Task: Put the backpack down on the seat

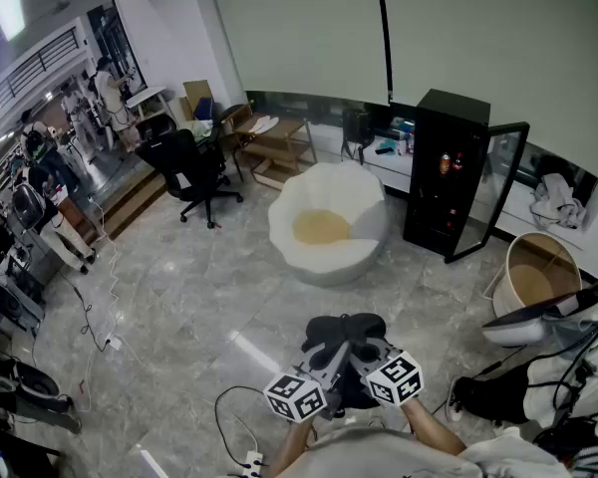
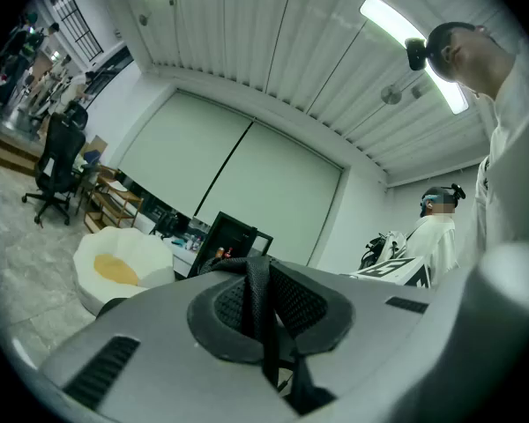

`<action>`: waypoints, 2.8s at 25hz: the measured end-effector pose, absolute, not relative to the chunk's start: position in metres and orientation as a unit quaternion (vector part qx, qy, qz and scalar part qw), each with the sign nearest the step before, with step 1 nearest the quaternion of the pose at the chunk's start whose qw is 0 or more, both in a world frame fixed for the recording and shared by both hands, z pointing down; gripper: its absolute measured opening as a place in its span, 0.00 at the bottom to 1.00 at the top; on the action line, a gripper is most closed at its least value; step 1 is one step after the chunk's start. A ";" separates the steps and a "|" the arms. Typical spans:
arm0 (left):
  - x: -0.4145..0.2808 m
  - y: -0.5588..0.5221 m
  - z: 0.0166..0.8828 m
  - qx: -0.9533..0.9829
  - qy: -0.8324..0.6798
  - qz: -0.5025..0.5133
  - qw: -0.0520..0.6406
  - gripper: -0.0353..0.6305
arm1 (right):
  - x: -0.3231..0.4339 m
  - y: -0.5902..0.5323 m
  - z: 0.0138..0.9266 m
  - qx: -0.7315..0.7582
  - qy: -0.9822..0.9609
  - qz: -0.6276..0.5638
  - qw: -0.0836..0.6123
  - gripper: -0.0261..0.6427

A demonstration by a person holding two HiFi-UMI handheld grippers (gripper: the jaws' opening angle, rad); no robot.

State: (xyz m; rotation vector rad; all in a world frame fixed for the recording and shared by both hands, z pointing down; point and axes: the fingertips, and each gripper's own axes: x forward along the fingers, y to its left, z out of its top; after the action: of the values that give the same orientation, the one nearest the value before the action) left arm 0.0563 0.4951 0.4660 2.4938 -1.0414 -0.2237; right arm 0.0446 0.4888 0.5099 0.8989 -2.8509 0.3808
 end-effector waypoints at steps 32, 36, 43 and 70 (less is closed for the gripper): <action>0.005 0.529 0.483 0.914 -0.338 -0.063 0.213 0.12 | -0.007 0.520 0.527 0.342 -0.928 0.127 0.079 0.10; -0.004 0.533 0.483 0.918 -0.331 -0.056 0.212 0.12 | -0.017 0.524 0.527 0.349 -0.924 0.133 0.077 0.10; -0.011 0.526 0.482 0.920 -0.333 -0.051 0.199 0.12 | -0.024 0.517 0.526 0.352 -0.924 0.130 0.073 0.10; -0.021 0.397 0.520 0.908 -0.348 -0.040 0.230 0.12 | -0.034 0.390 0.564 0.341 -0.923 0.155 0.092 0.10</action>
State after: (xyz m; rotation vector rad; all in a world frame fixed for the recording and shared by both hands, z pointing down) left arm -0.0209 0.3973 0.5196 2.4978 -0.9586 -0.1096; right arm -0.0344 0.3901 0.5638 1.0122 -2.7398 0.4605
